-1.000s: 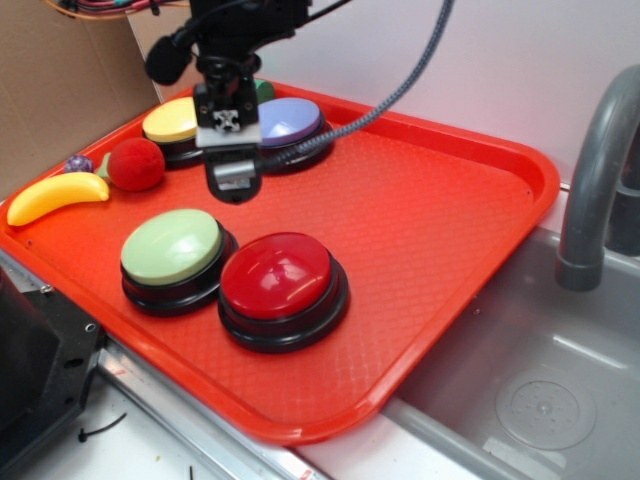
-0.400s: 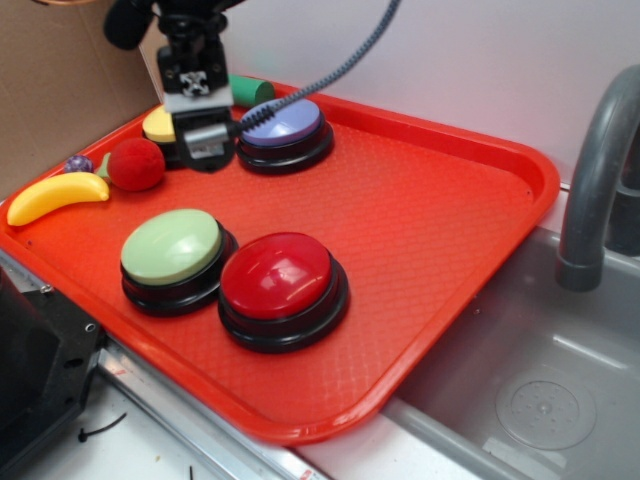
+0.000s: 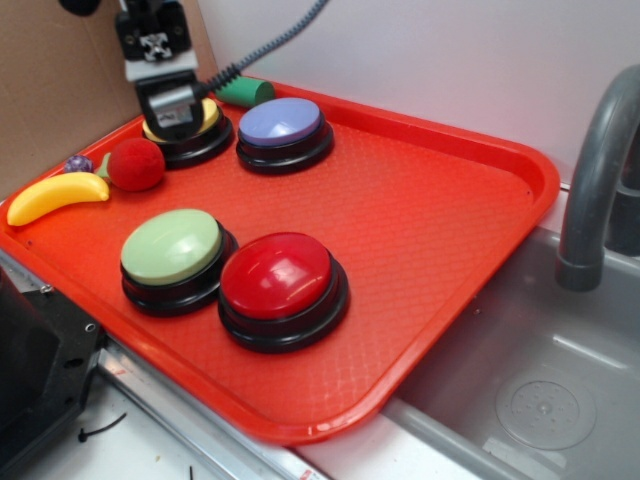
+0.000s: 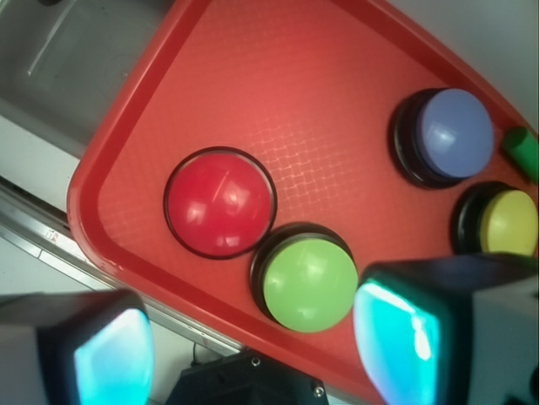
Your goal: Push the red button.
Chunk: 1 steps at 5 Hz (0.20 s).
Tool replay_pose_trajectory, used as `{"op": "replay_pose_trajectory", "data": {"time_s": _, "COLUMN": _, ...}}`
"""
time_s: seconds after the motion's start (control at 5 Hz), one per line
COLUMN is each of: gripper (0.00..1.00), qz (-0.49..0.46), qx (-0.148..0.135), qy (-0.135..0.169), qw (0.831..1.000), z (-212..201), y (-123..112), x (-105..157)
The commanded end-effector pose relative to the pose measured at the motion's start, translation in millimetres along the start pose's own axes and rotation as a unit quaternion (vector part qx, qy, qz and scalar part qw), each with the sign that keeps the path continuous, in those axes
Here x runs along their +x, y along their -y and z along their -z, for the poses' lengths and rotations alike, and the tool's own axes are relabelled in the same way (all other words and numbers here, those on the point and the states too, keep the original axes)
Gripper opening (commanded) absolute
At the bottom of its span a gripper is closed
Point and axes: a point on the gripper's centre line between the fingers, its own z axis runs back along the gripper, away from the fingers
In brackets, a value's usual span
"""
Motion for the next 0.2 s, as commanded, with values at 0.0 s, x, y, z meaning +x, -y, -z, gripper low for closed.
{"op": "replay_pose_trajectory", "data": {"time_s": 0.0, "gripper": 1.00, "qz": -0.025, "qx": 0.031, "qy": 0.068, "qw": 0.997, "z": -23.7, "y": 11.9, "x": -11.5}}
